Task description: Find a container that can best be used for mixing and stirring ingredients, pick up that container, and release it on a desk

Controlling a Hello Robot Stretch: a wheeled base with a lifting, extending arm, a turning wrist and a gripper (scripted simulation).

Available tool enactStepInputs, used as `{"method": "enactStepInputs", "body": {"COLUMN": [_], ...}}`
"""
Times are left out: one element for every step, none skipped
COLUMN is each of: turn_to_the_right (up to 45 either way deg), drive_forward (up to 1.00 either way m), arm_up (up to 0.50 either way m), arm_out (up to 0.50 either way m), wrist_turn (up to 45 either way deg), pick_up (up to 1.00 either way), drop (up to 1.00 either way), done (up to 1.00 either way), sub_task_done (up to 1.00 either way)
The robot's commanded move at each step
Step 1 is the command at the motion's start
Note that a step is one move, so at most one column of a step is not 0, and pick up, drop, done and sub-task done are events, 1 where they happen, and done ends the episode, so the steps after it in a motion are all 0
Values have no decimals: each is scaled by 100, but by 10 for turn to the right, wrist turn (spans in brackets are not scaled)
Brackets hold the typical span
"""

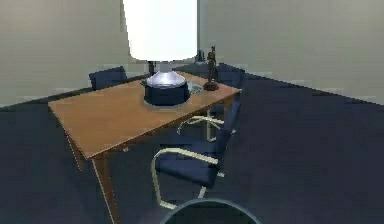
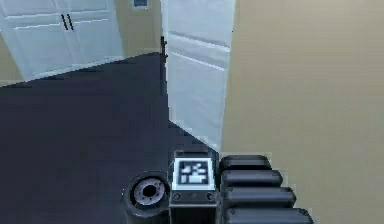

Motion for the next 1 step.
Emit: {"method": "enactStepInputs", "body": {"turn_to_the_right": [-450], "drive_forward": [0], "arm_up": [0], "arm_out": [0], "wrist_turn": [0], "pick_up": [0], "drop": [0], "done": [0], "sub_task_done": [0]}}
